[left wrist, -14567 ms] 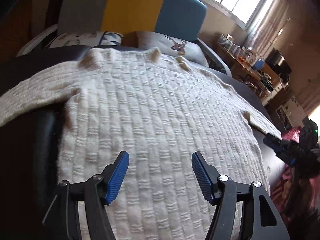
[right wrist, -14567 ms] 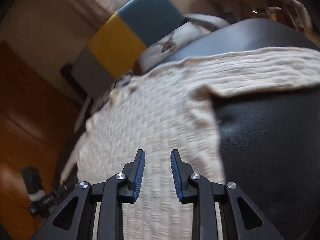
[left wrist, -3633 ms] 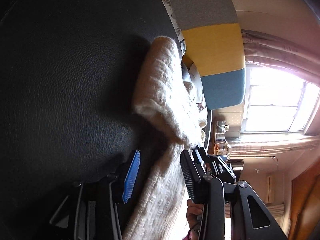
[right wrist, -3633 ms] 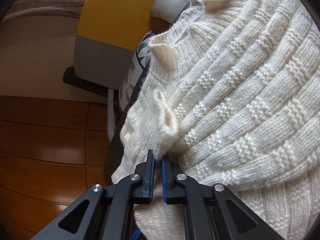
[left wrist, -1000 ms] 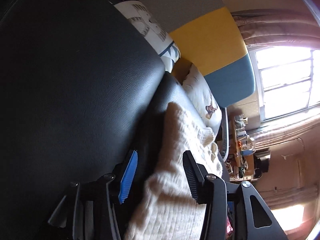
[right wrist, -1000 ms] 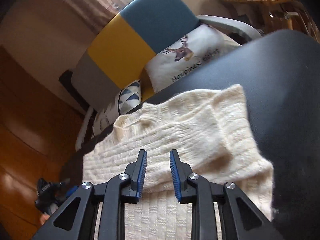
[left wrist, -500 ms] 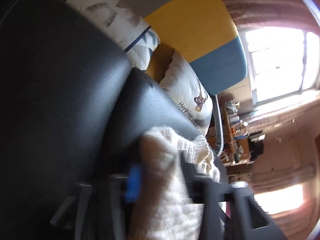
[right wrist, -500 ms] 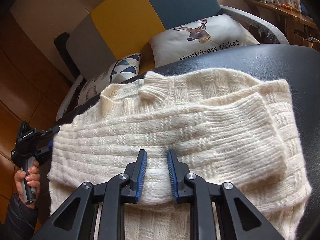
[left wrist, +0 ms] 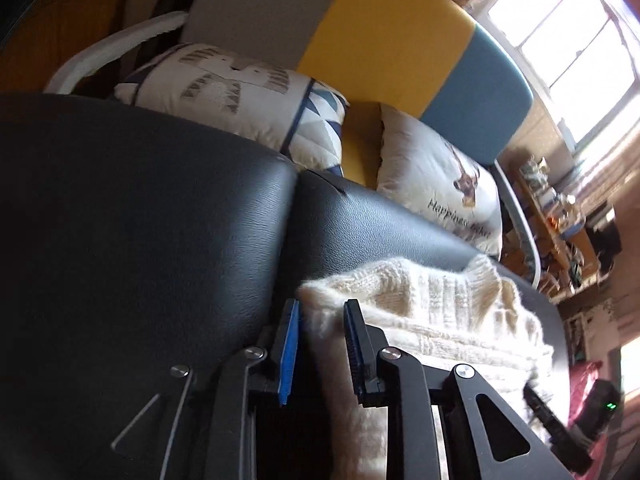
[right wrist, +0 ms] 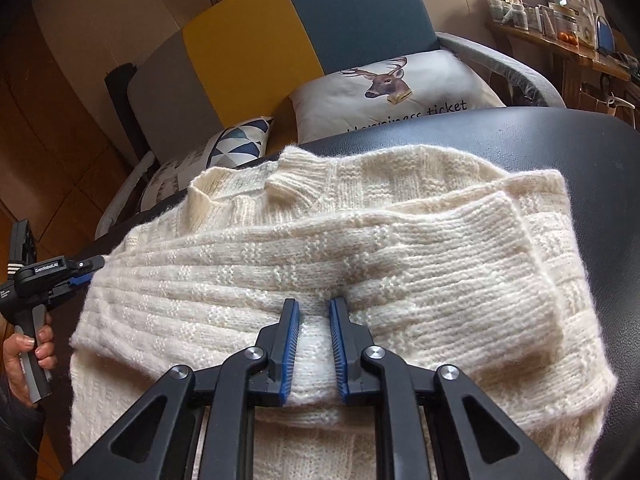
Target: Fold clothes
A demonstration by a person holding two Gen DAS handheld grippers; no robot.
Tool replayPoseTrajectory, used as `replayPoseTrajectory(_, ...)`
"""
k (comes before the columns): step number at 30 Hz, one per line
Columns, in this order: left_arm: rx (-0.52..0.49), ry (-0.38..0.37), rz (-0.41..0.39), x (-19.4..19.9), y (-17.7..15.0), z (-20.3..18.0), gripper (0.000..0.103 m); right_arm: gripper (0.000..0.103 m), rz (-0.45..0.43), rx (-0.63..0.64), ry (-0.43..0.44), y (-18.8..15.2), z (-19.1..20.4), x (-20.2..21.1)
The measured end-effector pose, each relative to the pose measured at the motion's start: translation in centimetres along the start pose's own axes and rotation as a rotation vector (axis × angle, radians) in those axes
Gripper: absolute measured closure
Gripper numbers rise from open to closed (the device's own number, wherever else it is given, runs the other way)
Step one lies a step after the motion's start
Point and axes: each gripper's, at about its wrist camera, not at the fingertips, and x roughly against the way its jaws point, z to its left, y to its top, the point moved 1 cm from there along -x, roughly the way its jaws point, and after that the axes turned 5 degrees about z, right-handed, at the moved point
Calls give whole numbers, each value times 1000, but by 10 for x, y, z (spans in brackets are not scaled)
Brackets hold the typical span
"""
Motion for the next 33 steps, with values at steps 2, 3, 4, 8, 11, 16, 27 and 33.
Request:
replayPoseTrajectory(2,8,-89,-5,19,-13,-1,79,86,7,-6,4,2,1,1)
replayPoseTrajectory(3,-7,-121,1,26,-23,-5,79,85,12,-15,7,4,2,3)
replayPoseTrajectory(4,-21,-153,7,33,-32,-9,79,83,13,-27,14,5,2,5)
replayPoseTrajectory(8,-85,-259,72,42,-67,-33,78,82,-11,-33,14,6,11,16)
replayPoseTrajectory(11,-118,-226,98,25,-79,-48,78,82,-14,-30,-5,4,13,20)
replayPoseTrajectory(16,-30,-146,115,3,-99,-21,91,82,-7,-53,-58,-8,-4,24)
replayPoseTrajectory(27,41,-133,96,10,-107,-8,99,83,-18,-35,-31,-13,-13,20)
replayPoseTrajectory(33,30,-146,50,54,-123,-15,76,81,-73,-113,10,-24,-40,80)
